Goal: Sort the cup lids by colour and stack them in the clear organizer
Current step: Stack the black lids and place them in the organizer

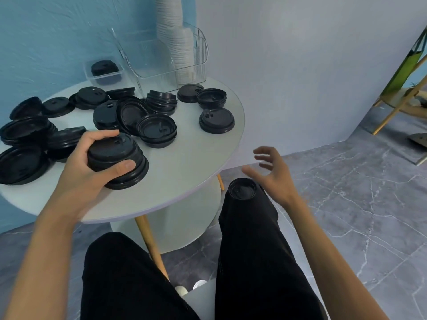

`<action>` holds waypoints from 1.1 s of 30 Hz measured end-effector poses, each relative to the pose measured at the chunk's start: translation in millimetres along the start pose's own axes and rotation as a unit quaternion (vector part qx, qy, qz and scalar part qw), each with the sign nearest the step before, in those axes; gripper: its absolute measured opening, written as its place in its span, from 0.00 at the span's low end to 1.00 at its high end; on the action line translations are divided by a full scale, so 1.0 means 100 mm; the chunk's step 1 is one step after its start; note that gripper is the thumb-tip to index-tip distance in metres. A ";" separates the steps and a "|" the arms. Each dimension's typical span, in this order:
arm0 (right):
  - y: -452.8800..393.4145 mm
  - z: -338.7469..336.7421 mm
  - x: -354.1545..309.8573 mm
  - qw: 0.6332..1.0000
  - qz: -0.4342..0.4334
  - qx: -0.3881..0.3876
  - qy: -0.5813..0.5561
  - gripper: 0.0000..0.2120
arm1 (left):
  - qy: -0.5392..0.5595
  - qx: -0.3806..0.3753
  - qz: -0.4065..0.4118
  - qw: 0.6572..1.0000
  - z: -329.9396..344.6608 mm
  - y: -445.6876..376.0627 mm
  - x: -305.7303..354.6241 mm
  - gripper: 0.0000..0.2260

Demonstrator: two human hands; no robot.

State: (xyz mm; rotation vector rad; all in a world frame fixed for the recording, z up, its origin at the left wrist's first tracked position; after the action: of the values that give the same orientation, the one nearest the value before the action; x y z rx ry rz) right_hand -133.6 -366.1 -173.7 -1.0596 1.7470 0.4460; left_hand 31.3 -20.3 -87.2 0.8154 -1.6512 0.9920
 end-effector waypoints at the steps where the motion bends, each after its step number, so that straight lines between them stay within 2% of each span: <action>1: 0.01 0.07 0.11 0.999 0.013 -0.024 0.018 0.36 | 0.001 0.000 -0.001 1.000 0.00 0.00 0.00 0.39; 4: 0.02 0.29 0.35 0.991 0.047 -0.105 0.066 0.48 | 0.002 -0.002 -0.004 1.000 0.00 0.01 0.00 0.39; 9: -0.01 0.55 0.56 0.978 0.028 -0.156 0.136 0.46 | 0.001 -0.003 -0.004 1.000 0.00 0.01 0.01 0.39; 11: -0.03 0.62 0.67 0.970 0.008 -0.156 0.185 0.42 | -0.002 -0.004 -0.003 1.000 0.00 0.01 0.01 0.39; 14: -0.01 0.70 0.77 0.954 -0.041 -0.137 0.263 0.27 | -0.003 -0.002 -0.005 1.000 -0.01 0.01 0.00 0.39; 16: 0.00 0.73 0.80 0.952 -0.049 -0.129 0.274 0.23 | -0.004 -0.003 -0.009 1.000 -0.01 0.00 0.00 0.39; 20: -0.04 0.65 0.72 0.971 -0.011 -0.112 0.210 0.23 | -0.001 0.002 -0.012 1.000 0.00 0.01 -0.01 0.33; 25: -0.20 0.15 0.29 0.994 0.000 0.012 0.110 0.17 | 0.006 0.006 -0.023 1.000 0.01 0.02 -0.01 0.30; 29: -0.42 -0.20 -0.46 0.994 -0.053 0.085 0.042 0.15 | 0.023 0.002 -0.034 0.999 0.02 0.03 -0.01 0.29; 31: -0.50 -0.18 -0.90 0.993 -0.092 0.080 -0.004 0.12 | 0.022 0.003 -0.038 0.999 0.02 0.03 0.00 0.28; 33: -0.54 -0.03 -1.32 0.988 -0.132 0.043 -0.062 0.10 | 0.019 0.000 -0.040 0.999 0.02 0.04 0.01 0.28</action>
State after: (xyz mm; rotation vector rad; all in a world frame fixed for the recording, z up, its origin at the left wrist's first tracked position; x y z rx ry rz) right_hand -76.6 -338.7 -45.8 -1.1563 1.4781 0.2618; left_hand 26.9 -20.1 -87.6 0.8517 -1.5744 0.9456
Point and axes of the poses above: each hand's wrist, its own y-axis away from the middle knuckle, its own z-axis out of the palm, x = y × z, the point moved 3 cm from there along -y, towards the middle knuckle, and after that the axes turned 5 degrees about y, right-handed, at the moved point
